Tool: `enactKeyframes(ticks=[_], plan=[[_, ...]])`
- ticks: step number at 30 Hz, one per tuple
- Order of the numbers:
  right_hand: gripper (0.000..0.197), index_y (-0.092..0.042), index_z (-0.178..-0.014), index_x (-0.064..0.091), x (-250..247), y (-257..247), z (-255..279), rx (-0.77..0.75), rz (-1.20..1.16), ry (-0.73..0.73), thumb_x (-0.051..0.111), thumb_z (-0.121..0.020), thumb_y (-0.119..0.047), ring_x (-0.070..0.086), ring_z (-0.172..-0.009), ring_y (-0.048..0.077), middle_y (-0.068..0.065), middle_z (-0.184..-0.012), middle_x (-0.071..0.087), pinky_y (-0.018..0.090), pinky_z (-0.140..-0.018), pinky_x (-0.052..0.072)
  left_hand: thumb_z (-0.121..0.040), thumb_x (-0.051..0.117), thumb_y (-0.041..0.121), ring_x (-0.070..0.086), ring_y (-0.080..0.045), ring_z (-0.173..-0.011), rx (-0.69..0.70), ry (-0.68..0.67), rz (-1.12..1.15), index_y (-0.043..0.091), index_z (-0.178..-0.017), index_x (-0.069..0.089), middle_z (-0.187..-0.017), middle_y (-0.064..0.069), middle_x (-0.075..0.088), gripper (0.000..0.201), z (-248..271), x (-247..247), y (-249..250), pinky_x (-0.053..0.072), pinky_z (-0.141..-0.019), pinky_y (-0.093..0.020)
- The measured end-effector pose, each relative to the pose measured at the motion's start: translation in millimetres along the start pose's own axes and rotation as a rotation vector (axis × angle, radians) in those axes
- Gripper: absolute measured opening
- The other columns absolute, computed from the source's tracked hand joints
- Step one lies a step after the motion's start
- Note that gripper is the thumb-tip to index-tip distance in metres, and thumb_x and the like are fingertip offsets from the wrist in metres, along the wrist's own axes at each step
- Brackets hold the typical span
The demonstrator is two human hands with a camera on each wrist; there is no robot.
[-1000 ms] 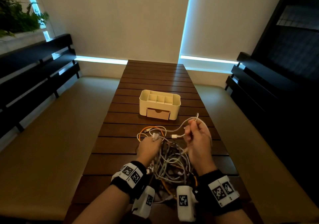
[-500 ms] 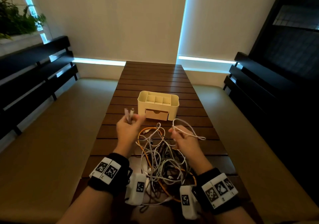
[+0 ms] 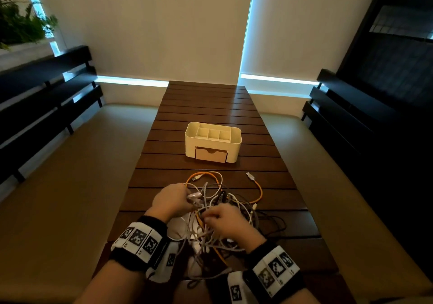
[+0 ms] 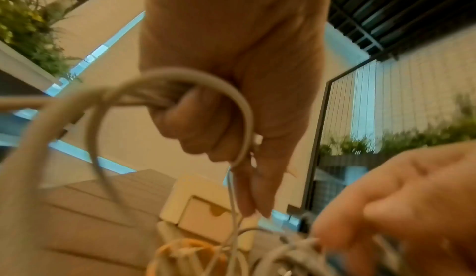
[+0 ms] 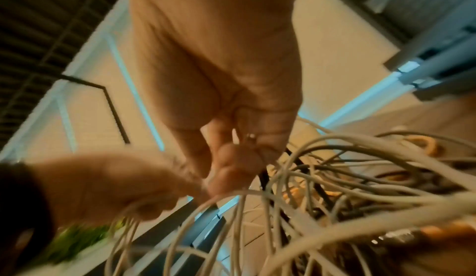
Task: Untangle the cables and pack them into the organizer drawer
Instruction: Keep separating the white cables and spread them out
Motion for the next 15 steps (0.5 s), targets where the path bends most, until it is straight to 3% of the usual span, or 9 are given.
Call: enactKeyframes(ticks=[2, 3, 5, 6, 8, 10, 13, 15], plan=[[0.019, -0.02, -0.096, 0.067, -23.9, 18.6, 3.4, 0.089, -0.318, 0.303, 0.05, -0.093, -0.01, 0.056, -0.061, 0.01, 0.0, -0.084, 0.062, 0.017, -0.052, 0.045, -0.086, 0.059, 0.034, 0.059, -0.02, -0.076, -0.156, 0.081, -0.062, 0.015, -0.082, 0.064, -0.076, -0.001, 0.058, 0.02, -5.3, 4.9, -24.3, 0.042, -0.061, -0.028], [0.018, -0.02, -0.095, 0.063, -36.8, 27.5, 7.8, 0.104, -0.384, 0.479, 0.049, -0.093, -0.008, 0.054, -0.062, 0.011, -0.001, -0.083, 0.059, 0.016, -0.05, 0.043, -0.086, 0.057, 0.033, 0.059, -0.022, -0.076, -0.2, 0.127, -0.048, 0.014, -0.081, 0.062, -0.075, -0.002, 0.058, 0.021, -5.5, 5.5, -32.2, 0.041, -0.061, -0.029], [0.013, -0.015, -0.099, 0.055, -60.2, 41.1, 16.8, 0.112, -0.277, 0.76, 0.048, -0.092, -0.005, 0.052, -0.074, 0.013, -0.001, -0.089, 0.054, 0.012, -0.053, 0.034, -0.089, 0.052, 0.034, 0.055, -0.022, -0.07, -0.24, 0.254, 0.09, 0.014, -0.073, 0.057, -0.07, -0.002, 0.055, 0.026, -4.1, 2.4, -38.9, 0.038, -0.058, -0.028], [0.011, -0.013, -0.098, 0.052, -67.1, 48.7, 18.3, 0.121, -0.187, 0.823, 0.047, -0.092, -0.005, 0.05, -0.08, 0.014, 0.0, -0.092, 0.052, 0.013, -0.056, 0.033, -0.089, 0.052, 0.034, 0.053, -0.021, -0.068, -0.252, 0.325, 0.206, 0.014, -0.072, 0.054, -0.069, -0.002, 0.054, 0.026, -2.7, -0.5, -39.1, 0.036, -0.058, -0.028], [0.006, -0.011, -0.097, 0.051, -69.9, 70.2, 11.6, 0.239, -0.073, 0.773, 0.046, -0.094, -0.012, 0.05, -0.089, 0.019, 0.003, -0.096, 0.051, 0.023, -0.066, 0.038, -0.088, 0.058, 0.03, 0.051, -0.02, -0.072, -0.247, 0.45, 0.433, 0.016, -0.078, 0.053, -0.071, 0.002, 0.054, 0.018, -2.2, -7.1, -36.9, 0.034, -0.06, -0.03], [0.016, -0.012, -0.097, 0.052, -63.3, 92.4, 1.7, 0.424, -0.01, 0.6, 0.045, -0.096, -0.027, 0.053, -0.096, 0.024, 0.006, -0.099, 0.055, 0.031, -0.074, 0.04, -0.086, 0.063, 0.026, 0.053, -0.021, -0.076, -0.211, 0.482, 0.55, 0.018, -0.082, 0.054, -0.073, 0.004, 0.054, 0.013, -5.3, -9.8, -30.0, 0.035, -0.063, -0.031], [0.041, -0.012, -0.088, 0.054, -47.4, 112.1, -10.1, 0.572, -0.017, 0.398, 0.047, -0.091, -0.052, 0.056, -0.09, 0.028, 0.007, -0.092, 0.057, 0.03, -0.068, 0.039, -0.085, 0.066, 0.026, 0.056, -0.022, -0.075, -0.125, 0.439, 0.605, 0.017, -0.076, 0.055, -0.076, -0.001, 0.059, 0.017, -12.2, -2.9, -17.2, 0.042, -0.064, -0.034], [0.05, -0.01, -0.089, 0.06, -35.8, 116.6, -16.7, 0.63, -0.062, 0.31, 0.054, -0.083, -0.059, 0.061, -0.084, 0.027, 0.008, -0.09, 0.064, 0.033, -0.067, 0.048, -0.085, 0.066, 0.028, 0.055, -0.02, -0.071, -0.078, 0.409, 0.666, 0.009, -0.081, 0.059, -0.076, -0.005, 0.06, 0.021, -14.4, 3.1, -9.5, 0.043, -0.062, -0.034]])
Point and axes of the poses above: each hand's wrist, its own z-axis away from the middle knuckle, its own x-axis out of the palm, y = z × x, the point moved 4 cm from there along -z, towards the middle knuckle
